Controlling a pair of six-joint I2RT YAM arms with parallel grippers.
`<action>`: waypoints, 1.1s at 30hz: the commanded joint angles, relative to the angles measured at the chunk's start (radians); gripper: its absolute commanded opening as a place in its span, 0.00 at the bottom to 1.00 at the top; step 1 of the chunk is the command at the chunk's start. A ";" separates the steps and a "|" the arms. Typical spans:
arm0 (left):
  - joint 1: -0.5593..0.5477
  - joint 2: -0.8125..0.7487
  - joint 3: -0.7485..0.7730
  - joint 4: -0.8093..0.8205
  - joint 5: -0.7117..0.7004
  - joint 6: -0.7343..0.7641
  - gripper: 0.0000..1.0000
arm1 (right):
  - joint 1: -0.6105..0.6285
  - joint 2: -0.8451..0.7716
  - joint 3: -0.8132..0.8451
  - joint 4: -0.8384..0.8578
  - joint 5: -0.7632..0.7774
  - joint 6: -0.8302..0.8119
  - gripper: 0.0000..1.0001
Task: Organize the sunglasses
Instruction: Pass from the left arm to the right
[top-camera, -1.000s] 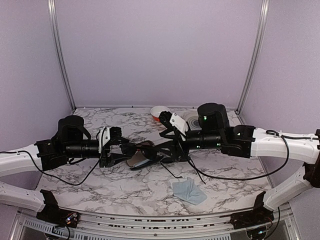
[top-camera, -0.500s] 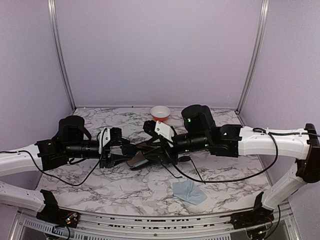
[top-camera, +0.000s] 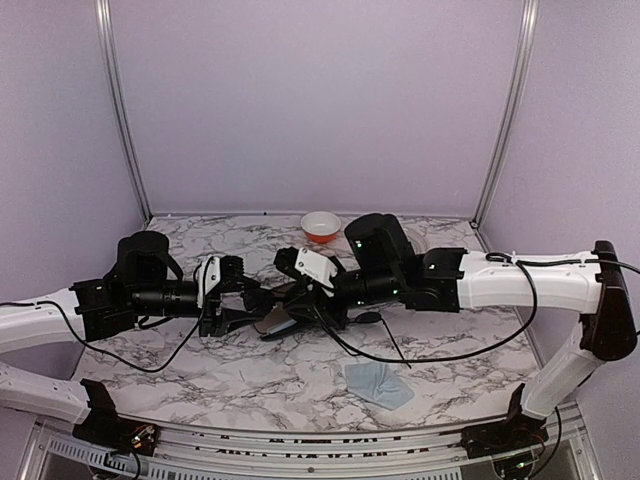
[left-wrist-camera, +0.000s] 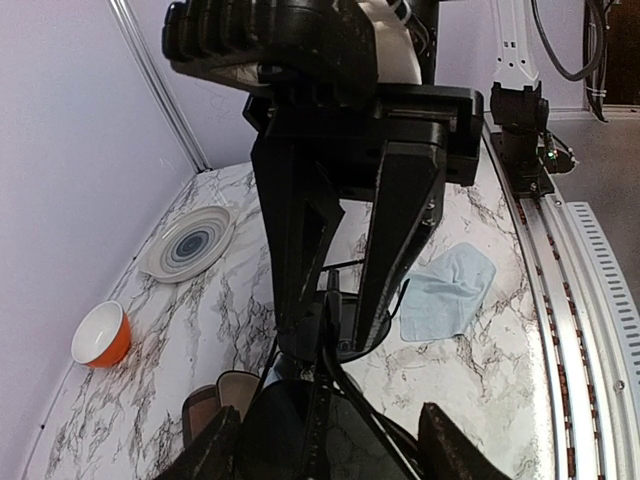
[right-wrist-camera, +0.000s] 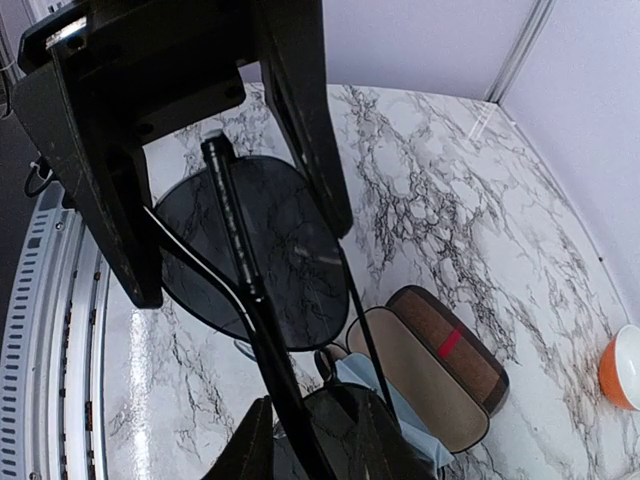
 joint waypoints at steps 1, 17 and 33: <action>0.002 0.004 0.003 -0.006 0.019 0.009 0.49 | 0.008 0.014 0.051 -0.005 0.016 -0.014 0.24; 0.002 -0.004 -0.003 -0.006 -0.002 0.011 0.73 | 0.012 0.010 0.025 0.013 0.026 -0.019 0.04; -0.010 -0.056 0.091 -0.227 -0.308 -0.183 0.99 | -0.110 -0.052 0.003 -0.059 0.002 -0.146 0.03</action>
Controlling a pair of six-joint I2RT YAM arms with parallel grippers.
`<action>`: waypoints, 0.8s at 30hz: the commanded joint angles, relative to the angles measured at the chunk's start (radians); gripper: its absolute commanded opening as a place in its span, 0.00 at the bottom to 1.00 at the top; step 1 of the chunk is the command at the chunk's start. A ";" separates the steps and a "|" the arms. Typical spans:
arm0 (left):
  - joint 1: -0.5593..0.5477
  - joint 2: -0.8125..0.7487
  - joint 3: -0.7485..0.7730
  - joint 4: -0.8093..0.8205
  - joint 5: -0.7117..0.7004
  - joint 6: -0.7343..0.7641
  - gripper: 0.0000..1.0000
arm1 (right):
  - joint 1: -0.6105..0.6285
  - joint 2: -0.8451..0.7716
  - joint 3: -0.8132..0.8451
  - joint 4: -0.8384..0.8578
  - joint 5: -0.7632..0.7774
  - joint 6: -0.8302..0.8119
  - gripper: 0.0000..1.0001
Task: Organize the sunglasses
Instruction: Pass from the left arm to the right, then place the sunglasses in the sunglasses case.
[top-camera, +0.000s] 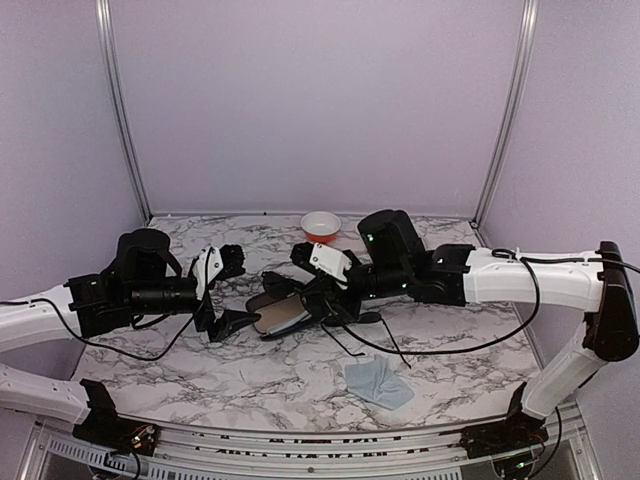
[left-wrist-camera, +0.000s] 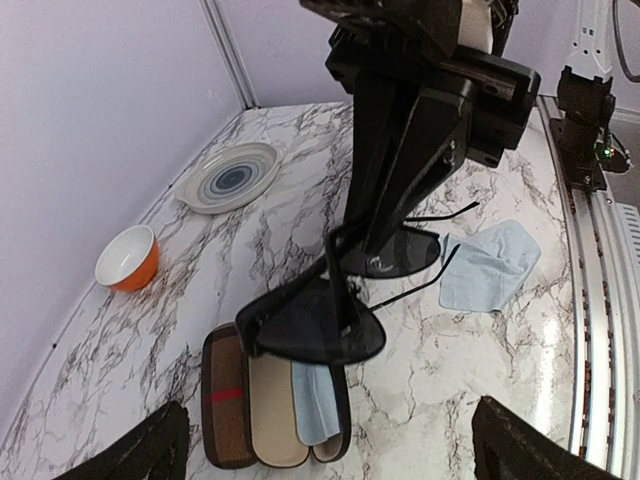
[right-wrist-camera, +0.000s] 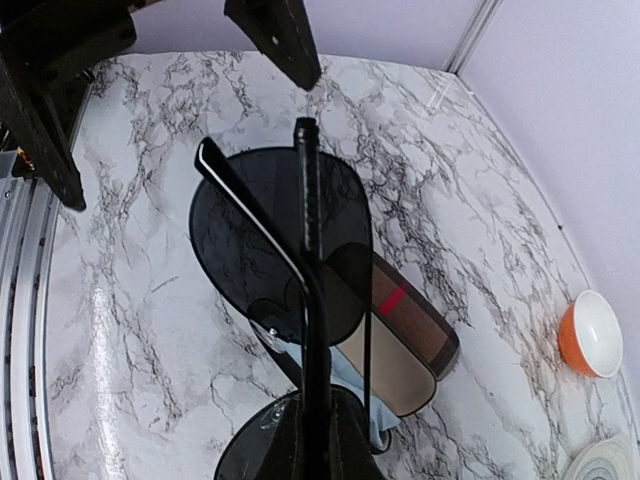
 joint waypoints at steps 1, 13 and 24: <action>-0.005 -0.057 0.052 -0.124 -0.152 -0.106 0.99 | -0.052 -0.030 0.050 -0.046 -0.055 -0.111 0.02; -0.004 -0.230 -0.121 -0.057 -0.528 -0.089 0.99 | -0.114 0.190 0.302 -0.310 -0.178 -0.494 0.00; -0.004 -0.257 -0.146 -0.066 -0.541 -0.055 0.99 | -0.132 0.430 0.564 -0.569 -0.188 -0.686 0.00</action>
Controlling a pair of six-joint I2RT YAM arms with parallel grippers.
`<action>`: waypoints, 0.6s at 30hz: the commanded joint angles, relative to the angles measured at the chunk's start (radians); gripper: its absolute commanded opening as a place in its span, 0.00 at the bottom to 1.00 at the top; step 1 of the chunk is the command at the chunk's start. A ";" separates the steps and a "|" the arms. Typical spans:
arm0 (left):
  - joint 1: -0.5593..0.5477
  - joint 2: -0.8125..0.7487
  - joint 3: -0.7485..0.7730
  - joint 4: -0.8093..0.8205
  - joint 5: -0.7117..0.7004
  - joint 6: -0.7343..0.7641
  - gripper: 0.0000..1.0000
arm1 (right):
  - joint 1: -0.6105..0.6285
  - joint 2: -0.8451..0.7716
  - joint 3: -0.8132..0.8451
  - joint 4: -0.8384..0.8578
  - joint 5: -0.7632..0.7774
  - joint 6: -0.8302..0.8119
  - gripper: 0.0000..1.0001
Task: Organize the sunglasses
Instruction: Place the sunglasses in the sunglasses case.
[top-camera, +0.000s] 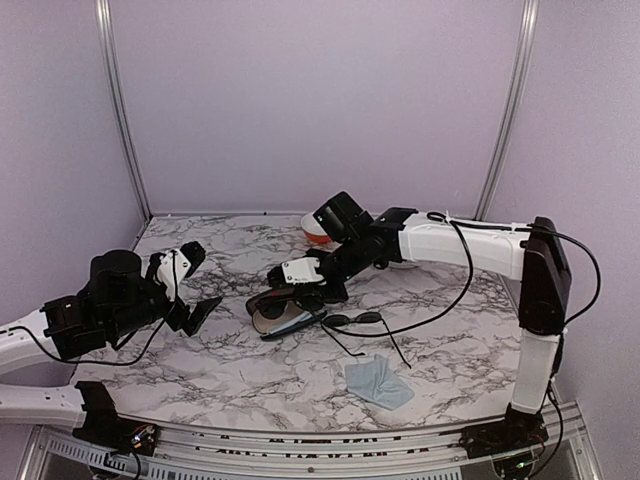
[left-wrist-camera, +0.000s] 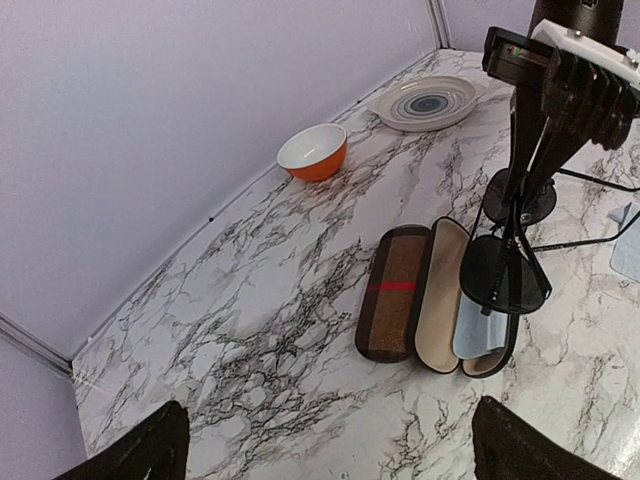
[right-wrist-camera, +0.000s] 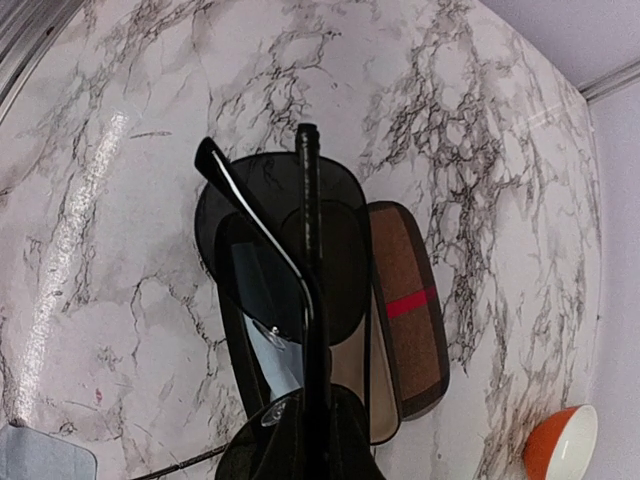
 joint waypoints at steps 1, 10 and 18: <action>-0.003 -0.028 -0.018 0.027 -0.023 0.018 0.99 | -0.016 0.067 0.116 -0.133 -0.038 -0.072 0.00; -0.003 -0.038 -0.025 0.029 -0.002 0.022 0.99 | -0.018 0.162 0.215 -0.194 -0.014 -0.112 0.00; -0.003 -0.038 -0.027 0.029 0.016 0.025 0.99 | -0.026 0.207 0.239 -0.186 -0.010 -0.134 0.00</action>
